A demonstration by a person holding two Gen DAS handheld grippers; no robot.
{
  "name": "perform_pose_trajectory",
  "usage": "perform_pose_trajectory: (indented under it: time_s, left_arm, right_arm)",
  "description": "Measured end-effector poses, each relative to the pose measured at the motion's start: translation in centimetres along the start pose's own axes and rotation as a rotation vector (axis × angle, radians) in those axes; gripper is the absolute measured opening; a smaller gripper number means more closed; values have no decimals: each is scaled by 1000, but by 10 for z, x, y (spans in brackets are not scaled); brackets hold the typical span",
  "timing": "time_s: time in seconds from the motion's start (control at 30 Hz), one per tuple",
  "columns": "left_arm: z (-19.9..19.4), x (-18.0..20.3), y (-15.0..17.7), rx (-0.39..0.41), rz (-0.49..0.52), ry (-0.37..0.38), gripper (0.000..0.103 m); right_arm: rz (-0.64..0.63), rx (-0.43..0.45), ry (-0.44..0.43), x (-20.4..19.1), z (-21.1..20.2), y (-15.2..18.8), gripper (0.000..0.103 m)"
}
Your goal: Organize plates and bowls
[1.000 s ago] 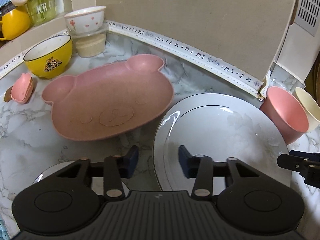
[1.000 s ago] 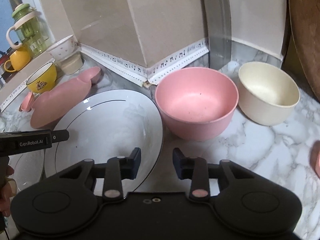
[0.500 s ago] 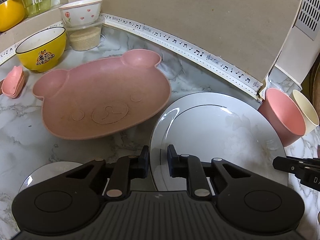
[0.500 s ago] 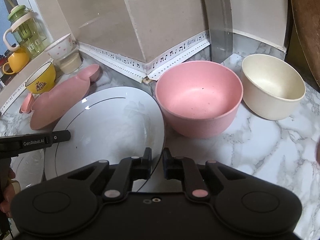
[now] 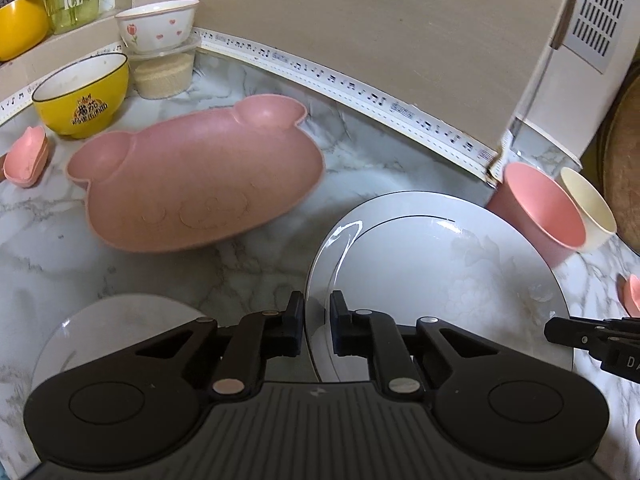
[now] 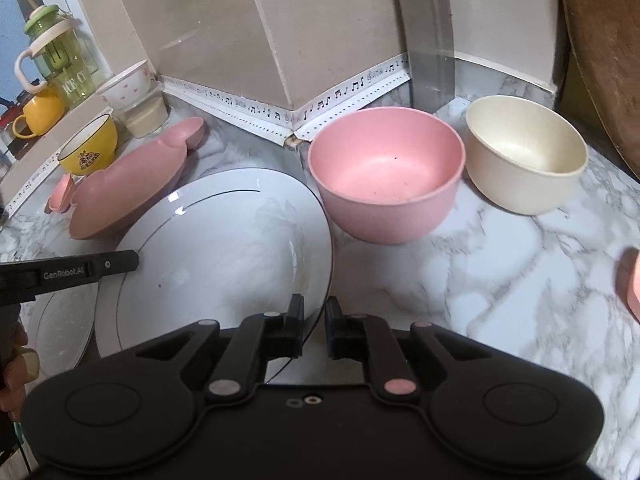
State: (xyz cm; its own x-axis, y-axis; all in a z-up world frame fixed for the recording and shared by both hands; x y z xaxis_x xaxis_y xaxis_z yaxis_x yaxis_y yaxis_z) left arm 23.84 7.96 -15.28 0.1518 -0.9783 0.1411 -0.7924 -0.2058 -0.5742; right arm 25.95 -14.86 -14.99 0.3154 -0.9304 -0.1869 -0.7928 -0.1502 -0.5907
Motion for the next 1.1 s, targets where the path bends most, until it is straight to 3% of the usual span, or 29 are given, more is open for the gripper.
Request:
perform_pose_trajectory:
  time_s: [0.73, 1.1]
  left_arm:
    - [-27, 84, 59, -62, 102, 164, 12]
    - [-33, 136, 76, -74, 211, 196, 12]
  right_arm:
    - [91, 2, 29, 71, -72, 58, 8]
    - [145, 3, 68, 112, -95, 85, 8]
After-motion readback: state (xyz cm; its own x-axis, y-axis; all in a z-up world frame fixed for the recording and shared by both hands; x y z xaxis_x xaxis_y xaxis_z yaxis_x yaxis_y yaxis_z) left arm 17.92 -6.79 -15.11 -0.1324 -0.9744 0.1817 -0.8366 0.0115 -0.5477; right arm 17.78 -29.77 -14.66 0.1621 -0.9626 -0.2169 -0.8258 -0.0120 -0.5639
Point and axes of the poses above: each gripper's, at about its wrist camera, not at the fingertips, and z roughly the way its jaws point, x to its right, y to its underside, the point moved 7 cm from there along z, roughly the way its jaws point, and after that the axes turned 3 degrees about -x, right-handed, at the moved point
